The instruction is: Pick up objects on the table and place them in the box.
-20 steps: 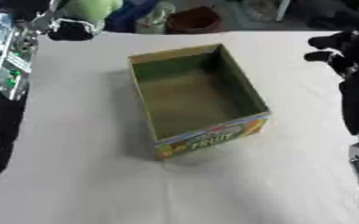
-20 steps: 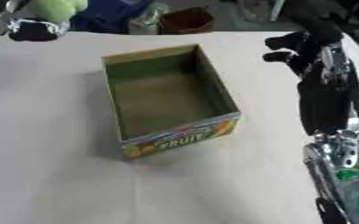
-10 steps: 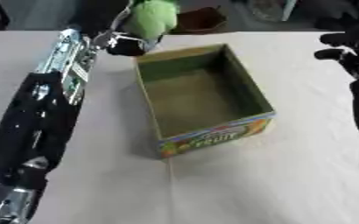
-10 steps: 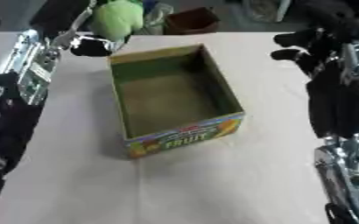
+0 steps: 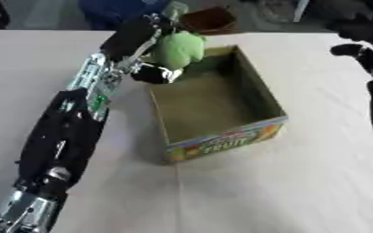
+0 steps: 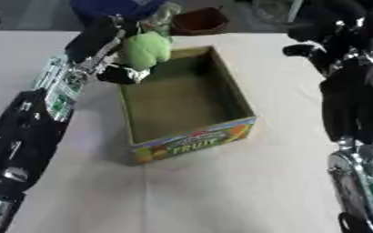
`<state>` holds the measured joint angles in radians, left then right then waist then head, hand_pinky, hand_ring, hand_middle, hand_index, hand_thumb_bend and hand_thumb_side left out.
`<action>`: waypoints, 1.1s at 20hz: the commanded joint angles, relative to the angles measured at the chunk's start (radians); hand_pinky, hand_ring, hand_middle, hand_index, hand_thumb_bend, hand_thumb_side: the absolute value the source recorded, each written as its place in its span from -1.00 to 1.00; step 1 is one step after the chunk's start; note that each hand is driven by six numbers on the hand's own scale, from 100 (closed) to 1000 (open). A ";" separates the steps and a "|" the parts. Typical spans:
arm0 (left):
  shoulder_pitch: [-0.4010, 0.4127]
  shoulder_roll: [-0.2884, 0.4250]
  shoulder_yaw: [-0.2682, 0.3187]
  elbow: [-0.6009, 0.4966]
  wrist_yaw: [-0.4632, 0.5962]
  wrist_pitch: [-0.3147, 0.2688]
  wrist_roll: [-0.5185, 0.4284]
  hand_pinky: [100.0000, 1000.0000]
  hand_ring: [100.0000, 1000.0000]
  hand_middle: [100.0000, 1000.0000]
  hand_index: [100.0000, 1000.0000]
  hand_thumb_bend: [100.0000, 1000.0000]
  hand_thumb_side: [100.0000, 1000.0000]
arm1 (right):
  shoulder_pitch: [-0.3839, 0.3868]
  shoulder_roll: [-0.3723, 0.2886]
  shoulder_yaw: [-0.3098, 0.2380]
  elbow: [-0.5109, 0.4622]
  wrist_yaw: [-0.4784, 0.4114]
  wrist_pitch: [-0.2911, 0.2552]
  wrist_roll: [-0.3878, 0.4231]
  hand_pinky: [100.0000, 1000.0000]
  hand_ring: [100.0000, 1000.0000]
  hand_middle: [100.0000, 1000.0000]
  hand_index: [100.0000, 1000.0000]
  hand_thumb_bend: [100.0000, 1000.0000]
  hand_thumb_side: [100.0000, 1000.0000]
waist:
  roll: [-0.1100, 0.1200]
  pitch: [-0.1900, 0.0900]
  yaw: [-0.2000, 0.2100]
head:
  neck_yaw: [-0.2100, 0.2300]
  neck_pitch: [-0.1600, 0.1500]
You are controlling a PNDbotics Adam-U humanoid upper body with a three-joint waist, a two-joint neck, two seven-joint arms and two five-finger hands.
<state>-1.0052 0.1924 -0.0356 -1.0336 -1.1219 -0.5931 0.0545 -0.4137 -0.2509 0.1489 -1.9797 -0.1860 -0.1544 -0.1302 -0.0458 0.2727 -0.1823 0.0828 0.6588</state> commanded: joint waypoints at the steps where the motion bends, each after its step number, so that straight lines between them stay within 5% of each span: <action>1: -0.043 0.001 -0.007 0.025 -0.075 -0.050 0.015 -0.52 -0.26 -0.44 -0.12 -1.00 -0.52 | -0.015 -0.005 0.003 -0.020 -0.010 -0.001 0.010 0.23 0.36 -0.02 0.70 -1.00 1.00 | 0.001 -0.015 -0.007 | 0.010 0.004; 12: -0.105 0.006 -0.001 0.052 -0.281 -0.035 0.182 -0.48 -0.25 -0.40 -0.08 -1.00 -0.54 | -0.064 0.017 0.009 -0.020 -0.072 -0.059 -0.049 0.28 0.34 -0.02 0.65 -1.00 0.96 | 0.006 -0.007 -0.071 | 0.068 -0.012; 22: -0.100 -0.010 0.000 0.134 -0.626 -0.109 0.161 -0.25 -0.07 -0.13 0.21 -1.00 -0.73 | -0.086 0.041 0.027 -0.020 -0.096 -0.050 -0.025 0.27 0.34 -0.03 0.66 -1.00 0.95 | 0.008 0.006 -0.088 | 0.085 -0.019</action>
<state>-1.0824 0.1839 -0.0403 -0.8951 -1.7177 -0.6912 0.2163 -0.4915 -0.2041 0.1788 -1.9797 -0.2752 -0.2039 -0.1595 -0.0380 0.2963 -0.2687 0.1687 0.6485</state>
